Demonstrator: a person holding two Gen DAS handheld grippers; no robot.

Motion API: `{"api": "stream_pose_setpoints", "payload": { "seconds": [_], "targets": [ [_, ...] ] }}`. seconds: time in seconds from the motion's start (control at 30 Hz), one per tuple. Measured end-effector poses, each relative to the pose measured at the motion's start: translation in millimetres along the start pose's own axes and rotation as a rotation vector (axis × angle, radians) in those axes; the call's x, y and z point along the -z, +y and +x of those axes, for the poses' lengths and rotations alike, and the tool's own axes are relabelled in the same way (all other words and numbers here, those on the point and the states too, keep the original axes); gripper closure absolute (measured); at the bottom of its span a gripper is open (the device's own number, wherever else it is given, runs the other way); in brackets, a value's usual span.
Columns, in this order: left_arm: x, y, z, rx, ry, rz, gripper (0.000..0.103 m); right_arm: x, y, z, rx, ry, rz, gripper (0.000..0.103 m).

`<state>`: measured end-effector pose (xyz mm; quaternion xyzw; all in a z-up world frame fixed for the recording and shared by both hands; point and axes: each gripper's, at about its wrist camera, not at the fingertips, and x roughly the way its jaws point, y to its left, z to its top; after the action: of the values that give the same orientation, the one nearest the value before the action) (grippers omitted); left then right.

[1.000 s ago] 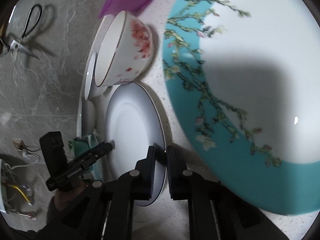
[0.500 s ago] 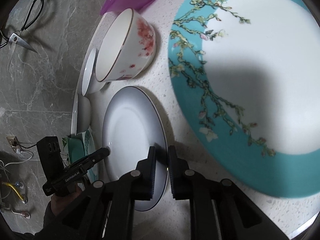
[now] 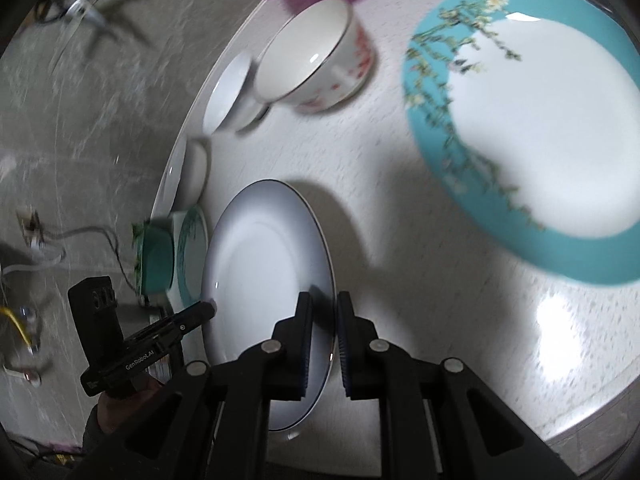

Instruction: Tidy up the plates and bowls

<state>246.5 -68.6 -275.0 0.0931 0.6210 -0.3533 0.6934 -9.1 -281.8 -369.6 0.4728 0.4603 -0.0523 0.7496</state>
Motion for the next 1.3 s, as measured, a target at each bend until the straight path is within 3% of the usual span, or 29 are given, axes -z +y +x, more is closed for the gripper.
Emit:
{"api": "stream_pose_setpoints", "payload": {
  "seconds": [0.2, 0.5, 1.3],
  "targets": [
    [58, 20, -18, -0.024, -0.022, -0.101, 0.078, 13, 19, 18, 0.005, 0.07, -0.091, 0.088],
    [106, 44, -25, -0.068, -0.048, -0.16, 0.077, 33, 31, 40, 0.019, 0.14, -0.183, 0.088],
    [100, 66, 0, -0.087, -0.083, -0.201, 0.076, 35, 31, 71, 0.04, 0.135, -0.259, 0.086]
  ]
}}
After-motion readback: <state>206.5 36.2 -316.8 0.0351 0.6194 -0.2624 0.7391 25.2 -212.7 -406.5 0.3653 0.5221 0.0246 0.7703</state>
